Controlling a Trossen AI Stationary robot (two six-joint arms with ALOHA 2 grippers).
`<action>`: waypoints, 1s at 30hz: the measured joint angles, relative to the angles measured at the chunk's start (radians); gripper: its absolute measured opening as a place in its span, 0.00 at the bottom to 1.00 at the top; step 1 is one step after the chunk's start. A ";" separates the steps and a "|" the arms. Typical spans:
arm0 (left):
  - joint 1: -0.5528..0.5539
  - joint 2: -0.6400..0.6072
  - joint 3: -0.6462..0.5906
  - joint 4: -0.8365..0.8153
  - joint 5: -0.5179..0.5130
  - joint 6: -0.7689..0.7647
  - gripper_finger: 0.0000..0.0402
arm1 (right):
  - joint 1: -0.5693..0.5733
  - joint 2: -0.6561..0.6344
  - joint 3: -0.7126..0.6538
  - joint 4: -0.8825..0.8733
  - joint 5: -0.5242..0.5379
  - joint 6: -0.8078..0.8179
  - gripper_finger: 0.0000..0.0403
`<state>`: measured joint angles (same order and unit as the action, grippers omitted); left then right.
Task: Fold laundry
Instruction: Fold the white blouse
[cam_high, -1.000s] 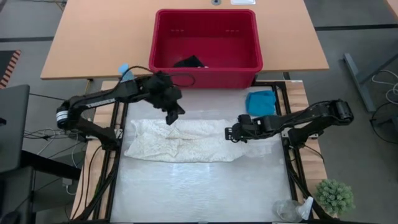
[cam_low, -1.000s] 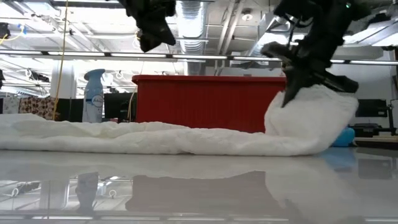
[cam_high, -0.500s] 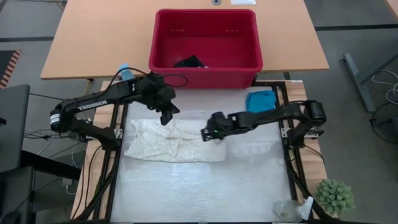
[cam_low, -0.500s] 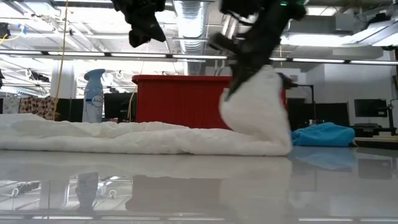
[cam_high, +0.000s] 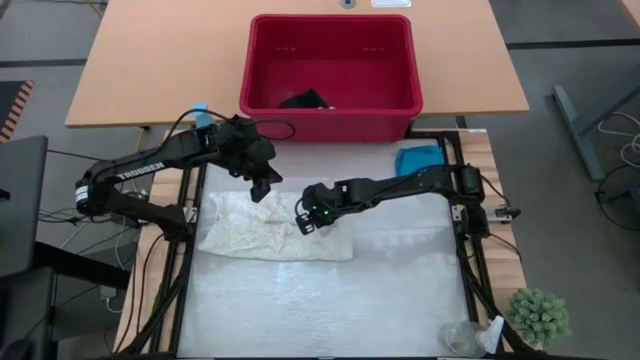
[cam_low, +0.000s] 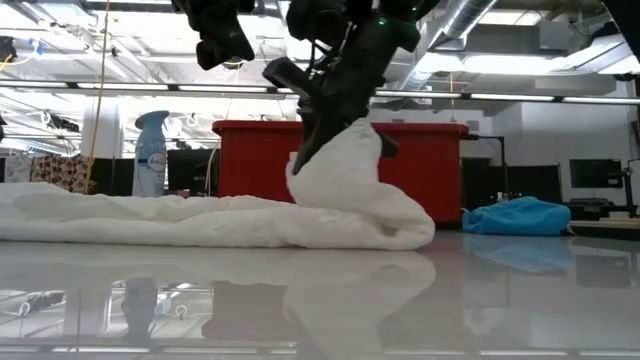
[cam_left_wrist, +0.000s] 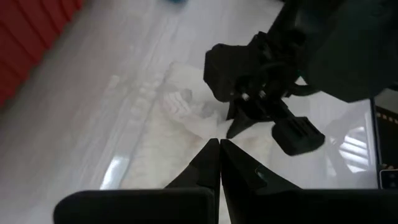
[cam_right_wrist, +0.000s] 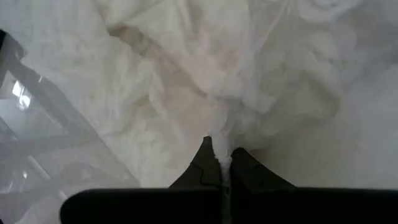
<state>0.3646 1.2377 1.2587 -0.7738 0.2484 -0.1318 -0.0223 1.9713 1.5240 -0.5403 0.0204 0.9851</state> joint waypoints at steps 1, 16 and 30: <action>0.000 -0.002 0.000 -0.006 -0.001 0.000 0.00 | 0.000 0.008 0.008 0.004 0.000 -0.007 0.05; 0.000 -0.004 0.000 -0.004 -0.002 -0.001 0.00 | -0.008 0.015 0.022 0.091 -0.049 -0.146 0.28; 0.000 -0.004 0.000 -0.034 0.001 -0.001 0.00 | -0.025 -0.015 0.021 0.158 -0.110 -0.283 0.57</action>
<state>0.3645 1.2338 1.2587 -0.8079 0.2498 -0.1325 -0.0470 1.9561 1.5452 -0.3820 -0.0894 0.7017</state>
